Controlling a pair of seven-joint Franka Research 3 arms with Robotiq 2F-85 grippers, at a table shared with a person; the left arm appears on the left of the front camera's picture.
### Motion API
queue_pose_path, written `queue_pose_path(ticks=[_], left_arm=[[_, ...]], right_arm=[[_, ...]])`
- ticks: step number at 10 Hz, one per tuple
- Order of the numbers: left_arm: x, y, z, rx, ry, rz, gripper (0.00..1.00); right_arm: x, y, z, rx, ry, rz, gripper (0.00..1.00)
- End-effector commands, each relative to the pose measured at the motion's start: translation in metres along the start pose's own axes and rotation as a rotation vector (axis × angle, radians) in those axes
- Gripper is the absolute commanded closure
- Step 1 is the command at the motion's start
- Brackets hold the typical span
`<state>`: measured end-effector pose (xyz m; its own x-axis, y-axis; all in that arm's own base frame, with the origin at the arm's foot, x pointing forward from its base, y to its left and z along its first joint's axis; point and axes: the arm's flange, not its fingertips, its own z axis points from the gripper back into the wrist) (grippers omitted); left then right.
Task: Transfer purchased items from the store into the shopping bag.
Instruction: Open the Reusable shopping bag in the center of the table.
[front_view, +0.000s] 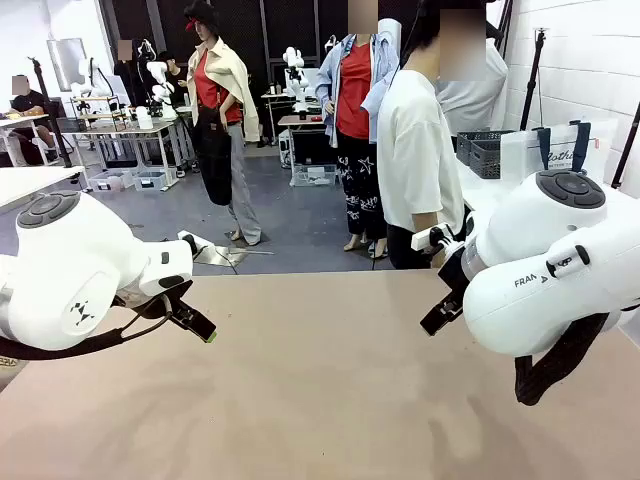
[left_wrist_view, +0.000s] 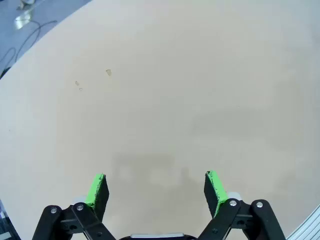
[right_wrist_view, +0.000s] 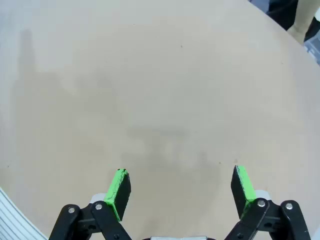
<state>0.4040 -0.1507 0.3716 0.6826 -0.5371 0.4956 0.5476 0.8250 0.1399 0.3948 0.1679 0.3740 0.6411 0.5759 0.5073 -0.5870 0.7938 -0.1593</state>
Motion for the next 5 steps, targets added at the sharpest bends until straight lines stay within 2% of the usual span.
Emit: queue_pose_path(ticks=[1,5], left_arm=[[0.0,0.0,0.0,0.0,0.0,0.0,0.0],[0.0,0.0,0.0,0.0,0.0,0.0,0.0]], right_arm=[[0.0,0.0,0.0,0.0,0.0,0.0,0.0],[0.0,0.0,0.0,0.0,0.0,0.0,0.0]])
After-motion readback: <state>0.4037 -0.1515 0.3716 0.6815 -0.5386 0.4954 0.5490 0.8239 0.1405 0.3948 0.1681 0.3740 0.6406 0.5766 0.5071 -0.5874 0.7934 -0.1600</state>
